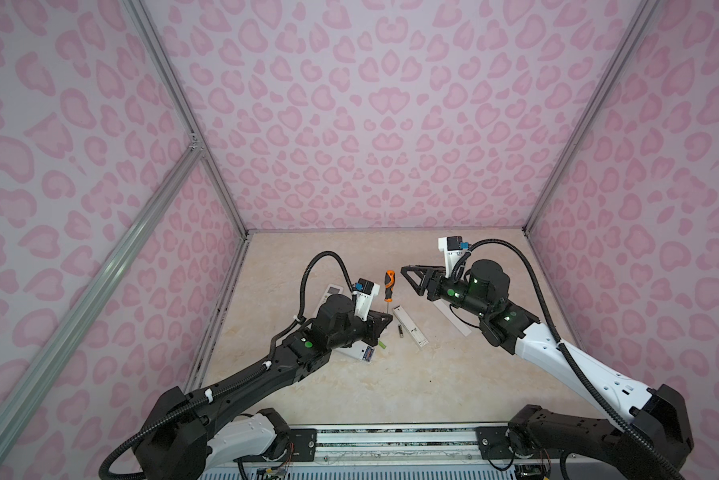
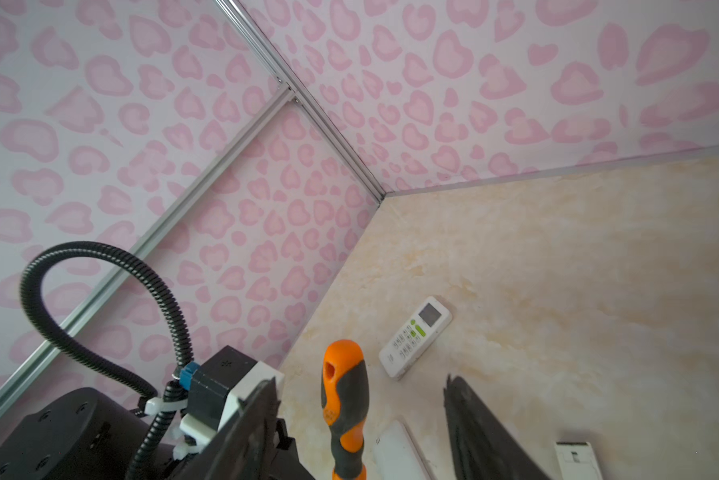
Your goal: Unload the batteries from the remote control
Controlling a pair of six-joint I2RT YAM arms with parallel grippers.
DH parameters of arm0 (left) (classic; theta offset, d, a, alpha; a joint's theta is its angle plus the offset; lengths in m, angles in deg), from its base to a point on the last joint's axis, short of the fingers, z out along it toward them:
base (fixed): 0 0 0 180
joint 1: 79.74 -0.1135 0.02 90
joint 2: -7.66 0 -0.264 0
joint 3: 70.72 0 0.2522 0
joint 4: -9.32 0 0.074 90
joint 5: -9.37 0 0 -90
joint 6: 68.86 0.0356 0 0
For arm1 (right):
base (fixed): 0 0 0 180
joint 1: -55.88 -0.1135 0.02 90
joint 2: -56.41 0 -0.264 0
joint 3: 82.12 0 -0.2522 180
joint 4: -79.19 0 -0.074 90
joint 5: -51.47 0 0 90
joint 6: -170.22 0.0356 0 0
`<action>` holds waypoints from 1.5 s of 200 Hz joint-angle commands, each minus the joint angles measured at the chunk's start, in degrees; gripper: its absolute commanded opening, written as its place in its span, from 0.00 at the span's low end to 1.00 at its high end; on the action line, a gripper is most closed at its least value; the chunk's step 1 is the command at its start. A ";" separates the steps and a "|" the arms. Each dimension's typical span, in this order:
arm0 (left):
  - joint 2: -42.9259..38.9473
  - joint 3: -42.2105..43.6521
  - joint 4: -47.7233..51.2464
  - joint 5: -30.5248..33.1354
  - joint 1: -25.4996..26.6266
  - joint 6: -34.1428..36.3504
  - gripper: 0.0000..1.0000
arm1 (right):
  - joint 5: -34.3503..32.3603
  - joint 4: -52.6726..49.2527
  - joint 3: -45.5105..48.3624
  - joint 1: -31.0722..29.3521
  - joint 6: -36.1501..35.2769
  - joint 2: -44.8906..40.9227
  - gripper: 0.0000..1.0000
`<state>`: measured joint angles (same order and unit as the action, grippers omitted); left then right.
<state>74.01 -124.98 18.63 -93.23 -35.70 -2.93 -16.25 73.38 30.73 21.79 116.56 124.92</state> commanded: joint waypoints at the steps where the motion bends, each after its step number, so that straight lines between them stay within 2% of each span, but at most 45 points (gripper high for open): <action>1: -0.26 -2.10 7.63 7.78 0.70 6.60 0.04 | 0.08 -10.30 -1.74 -0.34 -3.12 0.52 0.64; 45: 0.18 -4.09 9.35 9.23 2.16 9.89 0.04 | 1.85 -11.30 -5.06 -3.81 -3.99 4.30 0.64; 87: 0.50 -5.98 12.53 12.44 4.28 11.43 0.04 | 3.77 -8.89 -6.26 -5.15 -1.81 8.43 0.61; 135: 0.09 -5.92 13.67 13.91 5.54 12.00 0.04 | 5.45 -4.47 -5.86 -5.46 1.75 10.64 0.43; 155: -0.03 -6.16 14.22 14.41 5.80 12.21 0.04 | 5.83 -3.99 -5.98 -5.51 2.08 11.20 0.27; 177: -0.33 -6.44 14.85 15.49 5.98 12.73 0.03 | 4.82 -4.17 -5.52 -5.49 1.97 10.97 0.00; 204: -2.34 -5.34 14.76 18.36 6.15 12.53 0.04 | 1.99 -5.12 -5.15 -5.46 0.28 9.69 0.00; 209: -2.98 -4.85 14.66 19.42 6.15 11.79 0.23 | 0.59 -5.62 -4.98 -5.56 -0.31 9.34 0.00; 214: -3.69 -4.19 14.72 20.70 6.09 10.86 0.33 | -0.88 -6.30 -5.02 -5.62 -0.83 8.96 0.00; 230: -5.65 -1.56 15.86 25.21 4.63 4.89 0.58 | -6.16 -7.84 -4.37 -5.69 -1.64 6.89 0.00; 236: -6.08 -0.57 17.02 26.03 3.01 1.45 0.63 | -8.05 -7.73 -3.75 -5.73 -1.86 5.80 0.00; 246: -6.61 2.29 18.11 23.62 -1.09 -4.71 0.65 | -11.05 -6.91 -2.45 -5.90 -2.35 4.22 0.00; 271: -7.54 13.68 13.36 11.09 -11.74 -20.66 0.60 | -14.94 -5.92 -0.93 -6.62 -3.61 1.91 0.00; 300: -6.88 20.60 8.10 6.75 -13.18 -27.90 0.55 | -15.74 -5.25 0.34 -8.07 -3.98 2.55 0.00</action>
<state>66.81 -107.49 32.86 -79.97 -48.12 -19.63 -29.13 66.40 29.99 14.51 113.67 126.80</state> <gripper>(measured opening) 0.556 0.205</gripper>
